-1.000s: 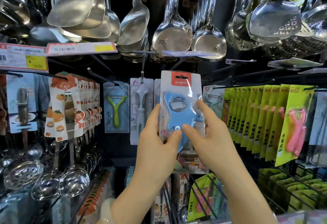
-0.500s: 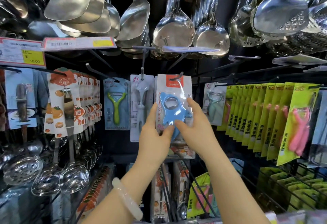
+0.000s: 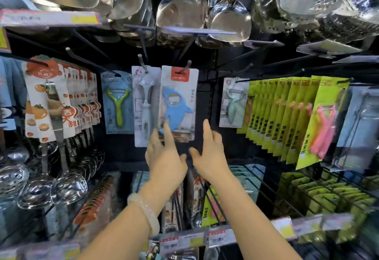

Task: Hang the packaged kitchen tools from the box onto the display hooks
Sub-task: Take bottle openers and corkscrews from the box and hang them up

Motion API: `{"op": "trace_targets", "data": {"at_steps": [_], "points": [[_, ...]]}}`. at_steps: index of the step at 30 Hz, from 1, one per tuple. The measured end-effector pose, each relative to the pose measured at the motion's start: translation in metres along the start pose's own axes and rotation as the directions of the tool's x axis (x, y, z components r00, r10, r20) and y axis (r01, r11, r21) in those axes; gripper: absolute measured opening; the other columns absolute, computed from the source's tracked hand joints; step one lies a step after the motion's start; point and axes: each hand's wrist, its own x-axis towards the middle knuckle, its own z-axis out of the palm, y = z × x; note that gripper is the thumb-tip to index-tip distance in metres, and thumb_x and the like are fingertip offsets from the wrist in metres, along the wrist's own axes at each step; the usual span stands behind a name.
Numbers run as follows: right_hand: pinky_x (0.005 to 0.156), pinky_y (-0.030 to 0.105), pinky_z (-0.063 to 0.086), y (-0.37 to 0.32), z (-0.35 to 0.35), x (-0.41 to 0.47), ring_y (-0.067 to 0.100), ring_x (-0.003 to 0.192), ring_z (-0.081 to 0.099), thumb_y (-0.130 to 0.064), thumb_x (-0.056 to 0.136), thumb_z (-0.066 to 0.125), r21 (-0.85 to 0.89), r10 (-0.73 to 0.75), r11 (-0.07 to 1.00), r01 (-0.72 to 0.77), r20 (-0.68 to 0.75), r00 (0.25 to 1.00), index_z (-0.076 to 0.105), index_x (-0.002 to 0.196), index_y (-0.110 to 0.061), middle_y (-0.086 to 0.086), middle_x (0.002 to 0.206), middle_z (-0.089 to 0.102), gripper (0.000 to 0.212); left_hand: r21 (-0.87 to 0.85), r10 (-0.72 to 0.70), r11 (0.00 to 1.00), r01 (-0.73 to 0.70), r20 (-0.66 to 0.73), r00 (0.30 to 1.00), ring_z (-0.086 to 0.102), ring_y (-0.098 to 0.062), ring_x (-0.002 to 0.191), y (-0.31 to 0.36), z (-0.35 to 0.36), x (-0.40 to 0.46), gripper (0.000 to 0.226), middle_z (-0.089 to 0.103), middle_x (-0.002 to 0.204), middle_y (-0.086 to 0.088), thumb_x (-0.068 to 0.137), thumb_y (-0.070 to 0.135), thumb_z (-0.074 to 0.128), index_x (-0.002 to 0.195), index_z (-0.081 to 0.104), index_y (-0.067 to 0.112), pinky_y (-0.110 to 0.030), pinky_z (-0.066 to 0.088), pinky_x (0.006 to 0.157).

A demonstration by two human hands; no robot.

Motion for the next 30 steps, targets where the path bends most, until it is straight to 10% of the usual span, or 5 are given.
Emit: {"op": "trace_targets", "data": {"at_steps": [4, 8, 15, 21, 30], "points": [[0.113, 0.037, 0.022, 0.038, -0.025, -0.051, 0.031, 0.141, 0.018, -0.019, 0.092, 0.054, -0.293, -0.024, 0.956, 0.031, 0.027, 0.999, 0.025, 0.148, -0.015, 0.015, 0.153, 0.017, 0.063, 0.204, 0.193, 0.956, -0.212, 0.112, 0.975, -0.003, -0.029, 0.146, 0.026, 0.027, -0.051, 0.071, -0.008, 0.158, -0.011, 0.097, 0.027, 0.046, 0.152, 0.001, 0.021, -0.04, 0.007, 0.117], [0.076, 0.049, 0.055, 0.102, -0.054, -0.115, 0.044, 0.102, 0.062, -0.005, 0.046, 0.088, -0.453, -0.037, 0.892, -0.009, -0.094, 0.995, 0.064, 0.114, -0.002, 0.025, 0.113, 0.062, 0.072, 0.18, 0.355, 0.899, -0.4, 0.236, 0.905, 0.008, -0.026, 0.145, 0.067, 0.066, -0.103, 0.07, 0.004, 0.159, -0.009, 0.094, 0.025, 0.049, 0.151, 0.01, 0.02, -0.037, 0.009, 0.116], [0.083, 0.047, 0.05, 0.208, -0.118, -0.262, 0.044, 0.108, 0.056, -0.004, 0.064, 0.078, -0.553, 0.35, 0.786, -0.277, 0.028, 0.936, 0.056, 0.125, -0.004, 0.022, 0.118, 0.057, 0.065, 0.178, 0.44, 0.756, -0.63, 0.574, 0.691, 0.025, -0.029, 0.136, 0.141, 0.156, -0.222, 0.068, 0.025, 0.149, -0.008, 0.092, 0.026, 0.053, 0.149, 0.016, 0.017, -0.038, 0.023, 0.109], [0.099, 0.037, 0.036, 0.267, -0.185, -0.371, 0.033, 0.126, 0.036, -0.019, 0.087, 0.056, -0.624, 0.609, 0.638, -0.451, 0.051, 0.792, 0.027, 0.144, -0.014, 0.011, 0.138, 0.036, 0.065, 0.078, 0.465, 0.686, -0.724, 0.718, 0.518, 0.034, -0.029, 0.131, 0.191, 0.224, -0.324, 0.056, 0.038, 0.14, -0.008, 0.089, 0.025, 0.054, 0.14, 0.032, 0.016, -0.038, 0.032, 0.103], [0.094, 0.039, 0.039, 0.336, -0.252, -0.488, 0.034, 0.121, 0.039, -0.021, 0.091, 0.051, -0.613, 0.837, 0.428, -0.664, -0.009, 0.547, 0.03, 0.139, -0.015, 0.012, 0.132, 0.039, 0.054, -0.038, 0.474, 0.617, -0.786, 0.815, 0.333, 0.036, -0.029, 0.129, 0.264, 0.288, -0.427, 0.058, 0.04, 0.137, -0.007, 0.087, 0.033, 0.061, 0.137, 0.035, 0.018, -0.039, 0.034, 0.102]]}}
